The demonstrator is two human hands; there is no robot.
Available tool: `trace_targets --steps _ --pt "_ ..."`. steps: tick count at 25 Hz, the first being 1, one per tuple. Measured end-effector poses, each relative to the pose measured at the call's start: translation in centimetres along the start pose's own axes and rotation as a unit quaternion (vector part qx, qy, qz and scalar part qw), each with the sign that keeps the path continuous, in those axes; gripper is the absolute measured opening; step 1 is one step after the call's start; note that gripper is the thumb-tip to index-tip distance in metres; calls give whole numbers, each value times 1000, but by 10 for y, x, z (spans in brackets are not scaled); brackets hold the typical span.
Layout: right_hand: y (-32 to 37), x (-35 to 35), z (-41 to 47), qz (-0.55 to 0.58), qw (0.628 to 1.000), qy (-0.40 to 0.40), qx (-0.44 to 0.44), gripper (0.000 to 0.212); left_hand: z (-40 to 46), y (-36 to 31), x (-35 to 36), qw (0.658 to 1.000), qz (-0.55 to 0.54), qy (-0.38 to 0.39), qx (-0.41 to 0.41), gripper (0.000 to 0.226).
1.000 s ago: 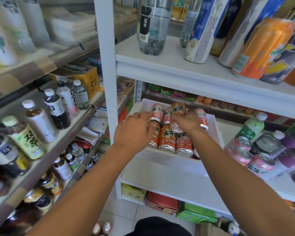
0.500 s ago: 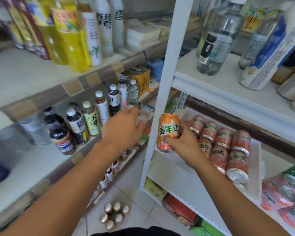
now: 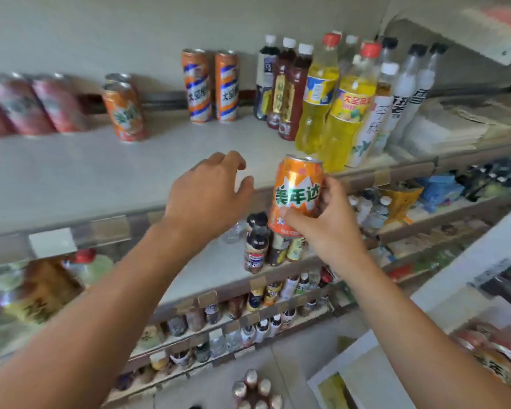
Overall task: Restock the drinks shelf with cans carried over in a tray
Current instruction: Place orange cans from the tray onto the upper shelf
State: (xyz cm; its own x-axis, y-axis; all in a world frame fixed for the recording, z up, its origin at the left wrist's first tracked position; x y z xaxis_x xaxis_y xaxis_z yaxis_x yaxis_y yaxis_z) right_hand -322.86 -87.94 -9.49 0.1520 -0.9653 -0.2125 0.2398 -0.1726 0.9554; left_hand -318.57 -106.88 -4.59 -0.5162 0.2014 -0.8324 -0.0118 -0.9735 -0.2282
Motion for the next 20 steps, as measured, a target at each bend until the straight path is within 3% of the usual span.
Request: trace_targets --steps 8,20 --pt "45 141 64 26 994 81 -65 77 -1 135 -59 990 75 -46 -112 33" --pt "60 273 150 -77 983 104 -129 70 20 243 -55 979 116 13 -165 37"
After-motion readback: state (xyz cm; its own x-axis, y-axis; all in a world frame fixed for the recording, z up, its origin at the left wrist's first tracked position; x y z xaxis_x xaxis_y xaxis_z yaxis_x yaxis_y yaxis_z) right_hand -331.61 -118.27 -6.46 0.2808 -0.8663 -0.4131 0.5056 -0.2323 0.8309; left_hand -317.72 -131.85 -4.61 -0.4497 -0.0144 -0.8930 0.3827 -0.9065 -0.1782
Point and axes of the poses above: each hand's wrist, its own z-axis towards the middle knuckle, its own x-axis out of the palm, y = z × x, the point moved 4 cm from there along z, towards the middle knuckle, and after that the axes turned 4 degrees about z, right-handed, at the moved point
